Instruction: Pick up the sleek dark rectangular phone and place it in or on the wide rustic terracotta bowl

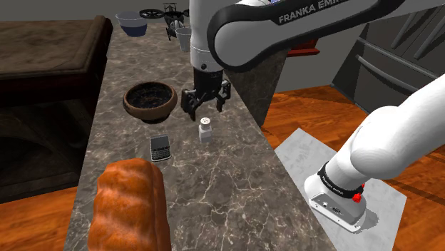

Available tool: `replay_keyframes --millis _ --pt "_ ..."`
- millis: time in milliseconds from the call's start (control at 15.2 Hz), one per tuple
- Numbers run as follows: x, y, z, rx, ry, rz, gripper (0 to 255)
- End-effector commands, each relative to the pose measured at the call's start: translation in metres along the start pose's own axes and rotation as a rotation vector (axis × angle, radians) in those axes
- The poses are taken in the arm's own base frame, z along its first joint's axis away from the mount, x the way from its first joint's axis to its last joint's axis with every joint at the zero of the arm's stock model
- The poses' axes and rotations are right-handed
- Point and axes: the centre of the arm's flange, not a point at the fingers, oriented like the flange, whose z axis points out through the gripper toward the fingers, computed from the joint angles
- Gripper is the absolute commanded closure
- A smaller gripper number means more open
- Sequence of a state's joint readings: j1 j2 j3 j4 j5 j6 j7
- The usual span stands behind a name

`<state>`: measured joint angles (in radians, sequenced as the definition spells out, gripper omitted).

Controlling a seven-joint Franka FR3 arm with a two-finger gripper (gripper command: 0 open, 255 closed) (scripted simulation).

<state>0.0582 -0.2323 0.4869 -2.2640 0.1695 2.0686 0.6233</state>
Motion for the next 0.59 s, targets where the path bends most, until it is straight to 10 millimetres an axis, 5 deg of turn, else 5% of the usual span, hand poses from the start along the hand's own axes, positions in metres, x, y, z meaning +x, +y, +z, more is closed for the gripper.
replay_keyframes --millis 0,528 --pt "0.007 -0.021 0.012 0.004 -0.001 0.02 0" --pt "0.039 -0.108 0.061 0.014 -0.006 0.092 0"
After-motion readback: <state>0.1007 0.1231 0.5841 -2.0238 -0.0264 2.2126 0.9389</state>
